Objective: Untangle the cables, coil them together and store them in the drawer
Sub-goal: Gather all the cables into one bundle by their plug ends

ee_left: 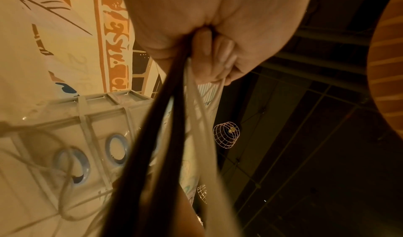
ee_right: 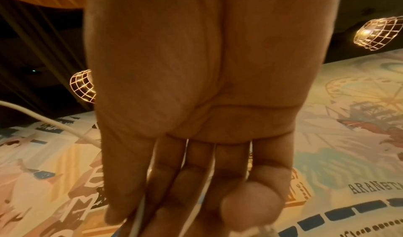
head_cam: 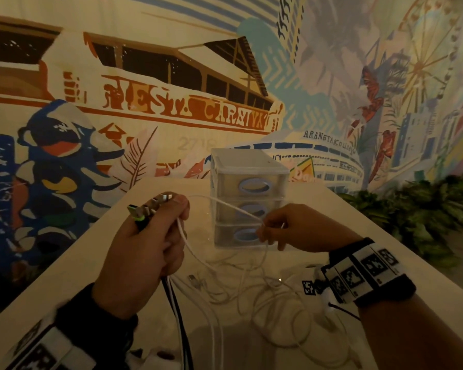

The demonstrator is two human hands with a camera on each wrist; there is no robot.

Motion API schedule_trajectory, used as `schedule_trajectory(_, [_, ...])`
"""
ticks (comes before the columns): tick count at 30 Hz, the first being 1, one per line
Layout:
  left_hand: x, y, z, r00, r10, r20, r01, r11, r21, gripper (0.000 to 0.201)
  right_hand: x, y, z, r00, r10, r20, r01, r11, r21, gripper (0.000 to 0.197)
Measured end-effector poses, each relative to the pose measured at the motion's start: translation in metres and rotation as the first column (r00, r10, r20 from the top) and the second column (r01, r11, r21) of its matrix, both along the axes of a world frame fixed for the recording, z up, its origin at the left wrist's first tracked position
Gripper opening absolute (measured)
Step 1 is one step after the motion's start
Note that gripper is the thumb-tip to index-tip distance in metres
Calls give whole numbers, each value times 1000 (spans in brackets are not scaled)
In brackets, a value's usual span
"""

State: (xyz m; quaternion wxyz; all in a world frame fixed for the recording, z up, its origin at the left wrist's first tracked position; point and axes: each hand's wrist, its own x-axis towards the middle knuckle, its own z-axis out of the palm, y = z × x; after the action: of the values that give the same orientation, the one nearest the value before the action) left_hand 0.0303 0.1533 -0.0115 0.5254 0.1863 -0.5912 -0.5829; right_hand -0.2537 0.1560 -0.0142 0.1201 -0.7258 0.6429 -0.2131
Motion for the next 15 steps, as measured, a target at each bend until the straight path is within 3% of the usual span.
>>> schedule_trajectory(6, [0, -7, -5, 986, 118, 115, -114, 993, -34, 30, 9, 7, 16, 985, 0, 173, 35, 979, -199, 36])
schedule_trajectory(15, [-7, -5, -11, 872, 316, 374, -225, 937, -267, 27, 34, 23, 32, 934, 129, 333, -6, 938, -347, 36])
